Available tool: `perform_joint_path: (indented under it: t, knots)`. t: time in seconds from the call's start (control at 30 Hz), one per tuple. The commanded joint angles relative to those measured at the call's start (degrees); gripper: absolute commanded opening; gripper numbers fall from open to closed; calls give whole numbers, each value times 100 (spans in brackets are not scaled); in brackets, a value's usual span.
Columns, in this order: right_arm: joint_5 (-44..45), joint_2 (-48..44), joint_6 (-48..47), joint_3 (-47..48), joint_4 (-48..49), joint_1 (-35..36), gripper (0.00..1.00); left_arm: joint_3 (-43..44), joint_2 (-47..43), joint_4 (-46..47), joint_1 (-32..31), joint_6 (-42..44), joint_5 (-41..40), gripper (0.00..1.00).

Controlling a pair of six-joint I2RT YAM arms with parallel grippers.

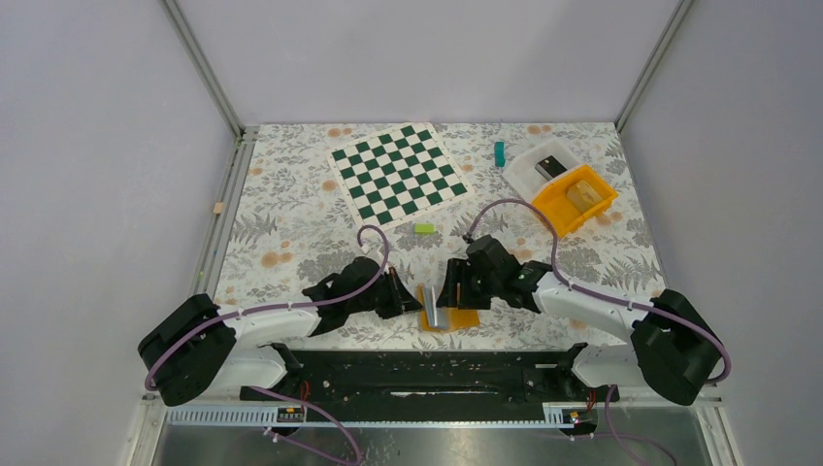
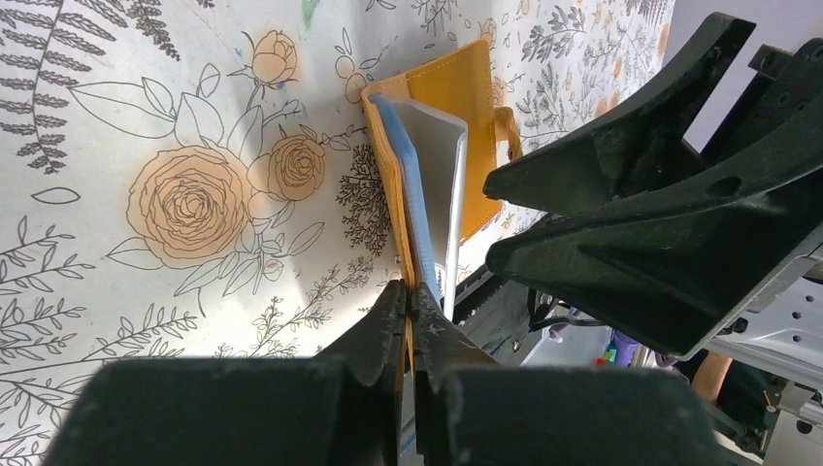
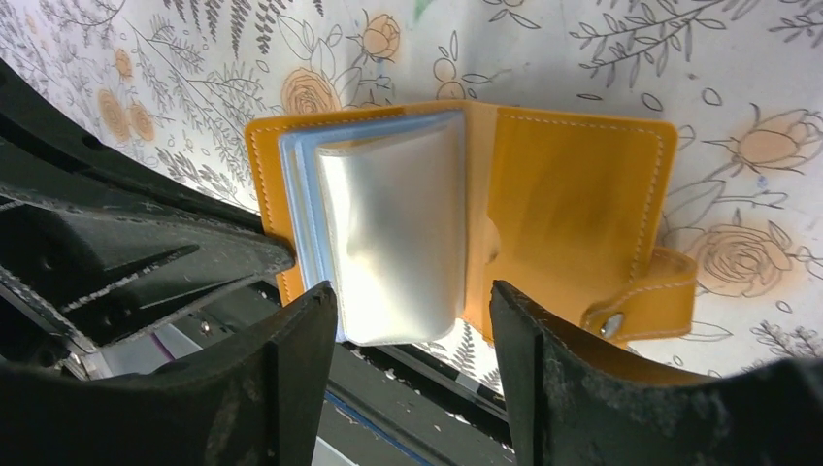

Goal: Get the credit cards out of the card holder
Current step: Remove the credit card from the card holder.

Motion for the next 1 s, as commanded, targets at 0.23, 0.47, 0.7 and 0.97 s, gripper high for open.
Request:
perform_joint_path:
  t: [0.23,0.47,0.7,0.97]
  knots:
    - [95,522,200,394,381,275,69,270,-4,190,-48,108,-1,0]
    - [688,603,82,561,-217,333,61,310,-114,6,-56,190,-21,0]
    - [1327,231,-95,419,-703,335,58,227,-188,-251,-58,272,-229,0]
    - [1519,12,-206,260,-838,331,54,216,-179,-396,-54,339,-227,0]
